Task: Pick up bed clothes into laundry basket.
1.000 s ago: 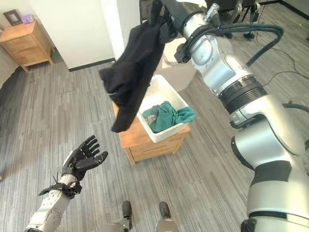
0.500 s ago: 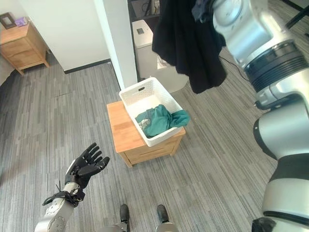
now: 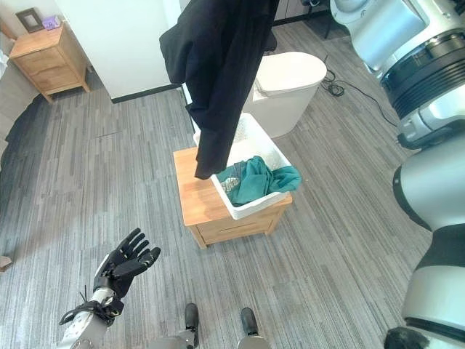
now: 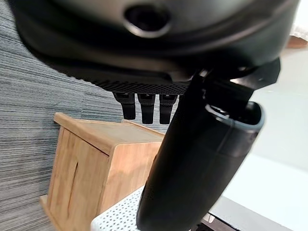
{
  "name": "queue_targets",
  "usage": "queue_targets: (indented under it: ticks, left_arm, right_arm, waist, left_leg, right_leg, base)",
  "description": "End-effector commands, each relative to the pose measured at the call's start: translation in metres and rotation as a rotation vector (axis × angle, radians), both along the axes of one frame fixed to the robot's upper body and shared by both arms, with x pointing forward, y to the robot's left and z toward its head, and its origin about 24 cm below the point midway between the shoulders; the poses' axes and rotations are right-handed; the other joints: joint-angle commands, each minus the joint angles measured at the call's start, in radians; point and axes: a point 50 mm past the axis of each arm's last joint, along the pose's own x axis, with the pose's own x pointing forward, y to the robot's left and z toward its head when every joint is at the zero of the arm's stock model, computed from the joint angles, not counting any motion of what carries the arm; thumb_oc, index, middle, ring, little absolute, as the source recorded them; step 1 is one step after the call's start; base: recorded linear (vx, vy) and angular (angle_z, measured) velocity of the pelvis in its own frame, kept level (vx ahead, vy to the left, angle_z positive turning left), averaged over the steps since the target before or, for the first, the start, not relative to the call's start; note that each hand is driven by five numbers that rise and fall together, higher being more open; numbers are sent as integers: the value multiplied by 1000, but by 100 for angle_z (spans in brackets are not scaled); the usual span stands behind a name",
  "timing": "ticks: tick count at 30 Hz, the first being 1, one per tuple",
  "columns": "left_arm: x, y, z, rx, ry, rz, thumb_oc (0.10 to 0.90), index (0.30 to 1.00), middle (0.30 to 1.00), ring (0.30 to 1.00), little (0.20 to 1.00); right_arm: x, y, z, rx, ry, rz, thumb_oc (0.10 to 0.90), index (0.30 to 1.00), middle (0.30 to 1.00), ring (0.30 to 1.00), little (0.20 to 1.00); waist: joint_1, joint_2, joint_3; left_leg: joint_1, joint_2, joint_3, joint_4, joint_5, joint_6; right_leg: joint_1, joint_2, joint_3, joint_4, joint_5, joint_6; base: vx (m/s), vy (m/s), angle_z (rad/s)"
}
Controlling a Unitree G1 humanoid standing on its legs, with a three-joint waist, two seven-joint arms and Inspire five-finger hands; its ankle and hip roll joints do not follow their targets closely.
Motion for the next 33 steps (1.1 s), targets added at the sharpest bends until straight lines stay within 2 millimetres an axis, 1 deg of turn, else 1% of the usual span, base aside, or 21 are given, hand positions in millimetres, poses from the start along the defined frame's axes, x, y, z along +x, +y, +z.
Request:
queue_targets:
  ticks: [1, 7, 15, 18, 21, 22, 24, 28, 30, 33]
  left_arm:
    - [20, 11, 35, 50, -203, 14, 800, 900, 900, 900, 900]
    - [19, 13, 33, 58, -195, 20, 800, 900, 900, 900, 900]
    - [19, 11, 34, 57, -199, 18, 800, 900, 900, 900, 900]
    - [19, 11, 34, 55, -200, 19, 800, 900, 900, 900, 900]
    - [15, 14, 32, 62, -190, 37, 800, 900, 900, 900, 900]
    - [15, 15, 32, 64, -191, 37, 800, 900, 900, 900, 900]
    - [13, 15, 32, 62, -191, 39, 800, 900, 900, 900, 900]
    - [12, 15, 33, 61, -197, 43, 800, 900, 900, 900, 900]
    - [10, 16, 31, 66, -188, 44, 800, 900, 900, 900, 900]
    - [11, 16, 32, 79, -191, 34, 800, 900, 900, 900, 900]
  right_arm:
    - [-52, 0, 79, 73, -283, -13, 400, 300, 300, 300, 300]
    - [-52, 10, 77, 39, -287, 17, 400, 300, 300, 300, 300]
    - [-45, 12, 68, 20, -263, 22, 400, 300, 300, 300, 300]
    - [-41, 8, 64, 25, -252, 6, 400, 300, 300, 300, 300]
    - [-35, -8, 59, -2, -224, -94, 400, 300, 300, 300, 300]
    - [-36, -11, 60, -2, -226, -108, 400, 300, 300, 300, 300]
    - [-31, -25, 56, 4, -201, -173, 400, 300, 300, 300, 300]
    - [-24, -41, 46, 22, -159, -235, 400, 300, 300, 300, 300]
    - [-18, -44, 38, -1, -130, -261, 400, 300, 300, 300, 300]
    - [-14, -39, 32, -65, -113, -273, 400, 300, 300, 300, 300]
  waist:
    - [15, -67, -90]
    - [20, -63, -82]
    - [26, -55, -70]
    - [32, -52, -68]
    - [45, -50, -58]
    - [46, -49, -56]
    - [52, -45, -54]
    - [62, -36, -45]
    - [65, -28, -37]
    - [65, -17, -26]
  left_leg:
    - [85, 8, 51, 1, -103, -77]
    - [83, 8, 49, 1, -101, -77]
    - [78, 5, 44, 1, -99, -77]
    - [72, 4, 38, 1, -98, -76]
    - [59, 3, 32, 1, -93, -77]
    - [57, 3, 31, 1, -91, -77]
    - [53, 3, 29, 1, -89, -78]
    - [46, 2, 27, 1, -85, -79]
    - [40, 2, 24, 1, -81, -80]
    - [32, 2, 25, 1, -77, -82]
  right_leg:
    - [-1, -42, 13, 11, -128, 42]
    - [1, -43, 14, 11, -133, 39]
    - [-3, -44, 13, 14, -133, 37]
    - [-8, -45, 9, 14, -132, 38]
    - [-15, -45, 4, 13, -132, 38]
    - [-17, -45, 3, 14, -132, 38]
    - [-21, -44, 2, 14, -132, 37]
    - [-28, -43, 3, 14, -130, 36]
    - [-36, -42, 5, 15, -129, 35]
    - [-47, -41, 9, 17, -127, 34]
  base:
    - [7, -18, 9]
    - [1, -4, 1]
    - [0, 0, 0]
    - [0, 0, 0]
    - [-10, -14, 4]
    - [-7, -14, 9]
    - [7, -14, 11]
    - [-3, -16, 9]
    - [0, 0, 0]
    - [0, 0, 0]
